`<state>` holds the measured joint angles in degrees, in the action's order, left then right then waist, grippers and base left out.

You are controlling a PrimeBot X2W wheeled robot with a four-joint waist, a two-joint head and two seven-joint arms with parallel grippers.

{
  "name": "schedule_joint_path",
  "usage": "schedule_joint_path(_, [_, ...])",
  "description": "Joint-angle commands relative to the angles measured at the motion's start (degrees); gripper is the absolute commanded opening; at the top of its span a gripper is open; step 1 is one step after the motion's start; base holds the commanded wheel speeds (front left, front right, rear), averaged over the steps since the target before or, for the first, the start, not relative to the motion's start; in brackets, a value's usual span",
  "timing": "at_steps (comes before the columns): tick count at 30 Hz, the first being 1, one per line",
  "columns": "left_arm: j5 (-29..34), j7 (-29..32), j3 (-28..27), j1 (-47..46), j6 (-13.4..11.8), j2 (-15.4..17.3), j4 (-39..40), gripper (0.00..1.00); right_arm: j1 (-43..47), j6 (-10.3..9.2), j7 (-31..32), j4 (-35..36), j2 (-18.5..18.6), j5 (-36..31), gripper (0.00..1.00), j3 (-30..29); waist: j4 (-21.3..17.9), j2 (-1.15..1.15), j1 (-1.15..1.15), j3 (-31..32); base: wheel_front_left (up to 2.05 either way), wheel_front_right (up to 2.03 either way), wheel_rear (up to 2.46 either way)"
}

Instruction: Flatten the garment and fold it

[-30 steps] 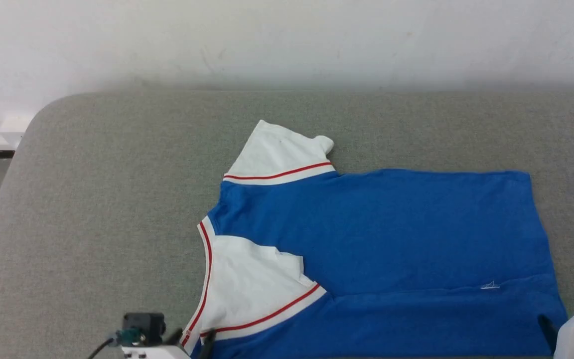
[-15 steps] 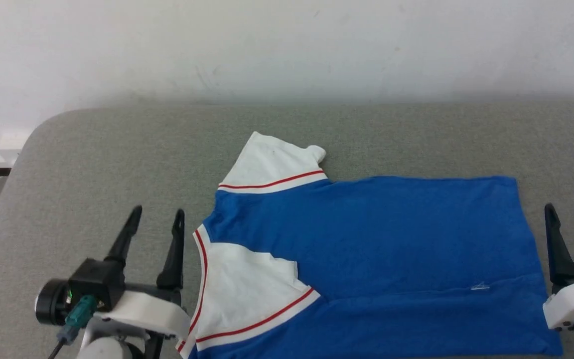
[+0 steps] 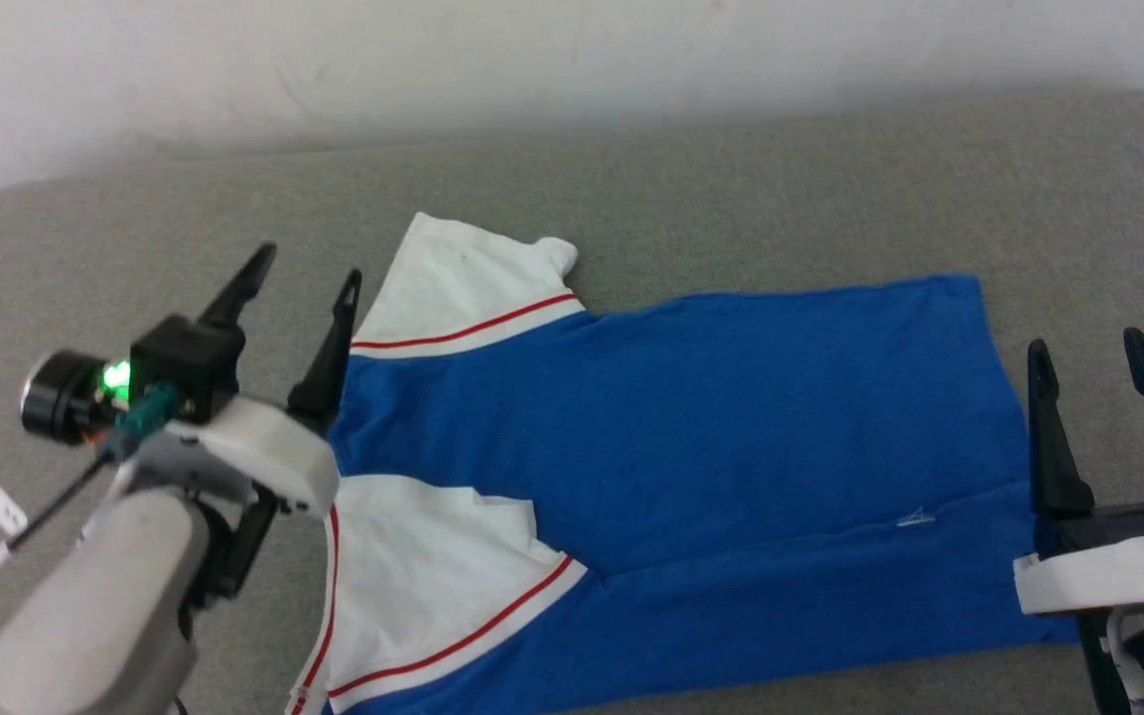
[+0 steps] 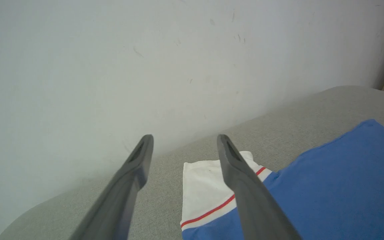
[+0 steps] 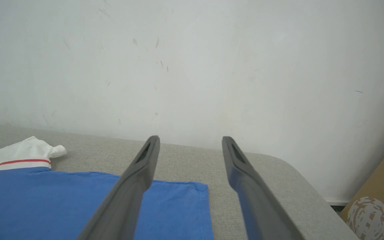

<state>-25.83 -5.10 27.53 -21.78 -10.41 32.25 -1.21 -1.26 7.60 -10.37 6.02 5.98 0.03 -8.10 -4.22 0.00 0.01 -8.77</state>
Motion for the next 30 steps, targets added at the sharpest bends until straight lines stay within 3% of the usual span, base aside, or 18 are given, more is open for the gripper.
schedule_joint_path(1, [0.2,2.6,0.5,-4.3,1.9,0.9,-1.8,1.00,-1.6,-0.11,-0.8,0.4,-0.4,0.3,1.00,0.9,-5.2,0.00,-0.01,-6.2,0.00,0.00,0.00])
schedule_joint_path(7, [0.3,16.5,4.0,-19.9,11.5,3.6,-13.7,1.00,-5.1,-0.11,-2.1,-0.1,-1.3,2.0,1.00,4.3,-10.2,0.00,-0.01,-13.1,0.00,0.00,0.00])
schedule_joint_path(12, [-3.1,29.7,6.2,-30.3,16.7,4.4,-24.4,1.00,-7.3,-0.11,-2.9,-0.8,-1.9,3.4,1.00,6.2,-14.0,0.00,-0.01,-17.0,0.00,0.00,0.00])
schedule_joint_path(19, [-9.0,45.2,8.4,-39.7,17.8,5.4,-31.8,1.00,-8.2,-0.11,-3.7,-1.8,-2.5,5.2,1.00,7.4,-16.9,0.00,-0.01,-20.2,0.00,0.00,0.00])
schedule_joint_path(30, [-10.4,50.8,9.4,-42.7,17.8,7.2,-36.6,1.00,-8.8,-0.11,-4.2,-3.2,-2.9,6.1,1.00,7.8,-18.4,0.00,-0.01,-22.3,0.00,0.00,0.00])
